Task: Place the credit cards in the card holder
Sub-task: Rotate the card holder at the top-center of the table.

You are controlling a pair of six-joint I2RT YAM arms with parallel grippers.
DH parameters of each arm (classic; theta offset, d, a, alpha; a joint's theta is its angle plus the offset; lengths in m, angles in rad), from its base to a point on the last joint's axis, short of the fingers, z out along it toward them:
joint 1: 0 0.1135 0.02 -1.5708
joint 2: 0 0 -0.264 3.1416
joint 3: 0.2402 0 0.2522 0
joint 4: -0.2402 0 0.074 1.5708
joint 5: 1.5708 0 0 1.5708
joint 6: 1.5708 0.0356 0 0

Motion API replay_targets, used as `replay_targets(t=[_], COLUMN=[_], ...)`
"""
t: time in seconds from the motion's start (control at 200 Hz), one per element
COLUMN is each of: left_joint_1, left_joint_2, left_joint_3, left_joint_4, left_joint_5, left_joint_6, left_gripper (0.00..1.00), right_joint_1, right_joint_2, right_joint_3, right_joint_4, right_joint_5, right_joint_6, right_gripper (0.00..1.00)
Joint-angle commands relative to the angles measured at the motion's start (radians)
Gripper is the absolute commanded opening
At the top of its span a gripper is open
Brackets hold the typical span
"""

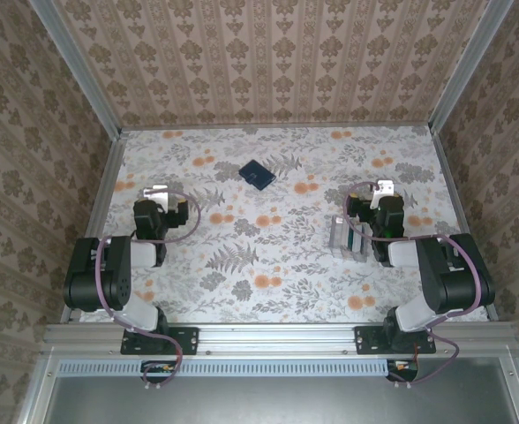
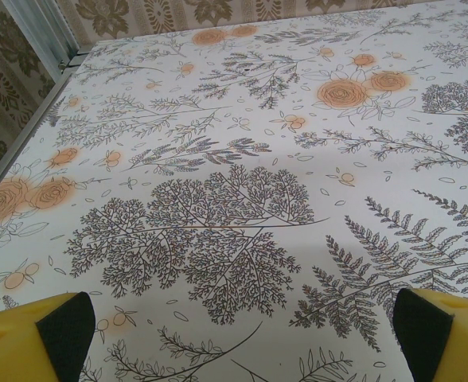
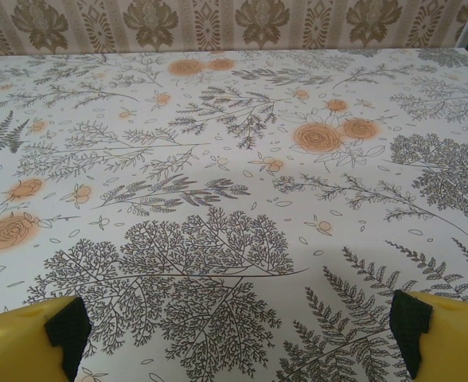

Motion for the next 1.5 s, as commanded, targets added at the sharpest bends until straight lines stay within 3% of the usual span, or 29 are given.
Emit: replay_targets(t=[0.0, 0.245, 0.415, 0.515, 0.595, 0.675, 0.76, 0.79, 0.85, 0.96, 1.075, 1.295, 1.495], left_joint_1=[0.007, 0.006, 0.006, 0.006, 0.006, 0.006, 0.005, 0.006, 0.006, 0.006, 0.006, 0.006, 0.006], left_joint_2=[-0.014, -0.014, -0.014, -0.014, -0.015, -0.014, -0.014, -0.014, -0.013, -0.014, -0.014, -0.013, -0.015], left_joint_3=[0.015, 0.015, 0.014, 0.015, 0.015, 0.015, 0.015, 0.015, 0.015, 0.015, 0.015, 0.015, 0.015], left_joint_4=[-0.002, -0.002, -0.002, -0.003, -0.003, -0.002, -0.003, -0.003, -0.003, -0.002, -0.002, -0.002, -0.003], left_joint_5=[0.015, 0.015, 0.015, 0.015, 0.015, 0.015, 0.016, 0.015, 0.015, 0.015, 0.014, 0.015, 0.015], left_joint_6=[-0.009, -0.009, -0.009, -0.009, -0.009, -0.009, -0.009, -0.009, -0.009, -0.009, -0.009, -0.009, -0.009], left_gripper=[1.0, 1.0, 1.0, 1.0, 1.0, 1.0, 1.0, 1.0, 1.0, 1.0, 1.0, 1.0, 1.0], right_joint_1=[-0.005, -0.014, -0.018, -0.019, -0.024, -0.035, -0.042, -0.059, -0.088, -0.027, 0.054, 0.208, 0.267], right_joint_2=[-0.001, -0.004, -0.073, -0.202, -0.281, -0.32, -0.33, -0.322, -0.288, -0.187, -0.041, 0.239, 0.47], right_joint_3=[0.009, 0.006, 0.033, 0.102, 0.198, 0.275, 0.338, 0.344, 0.378, 0.506, 0.61, 0.85, 1.065], right_joint_4=[0.006, 0.008, -0.094, -0.342, -0.571, -0.744, -0.946, -0.954, -0.911, -0.997, -0.997, -1.103, -1.119], right_joint_5=[-0.019, -0.028, 0.072, 0.159, 0.274, 0.314, 0.365, 0.298, 0.035, -0.097, -0.237, -0.39, -0.489], right_joint_6=[0.001, 0.009, 0.05, 0.109, 0.232, 0.347, 0.621, 0.662, 0.556, 0.494, 0.409, 0.36, 0.426], right_gripper=[1.0, 1.0, 1.0, 1.0, 1.0, 1.0, 1.0, 1.0, 1.0, 0.99, 0.92, 0.81, 0.72])
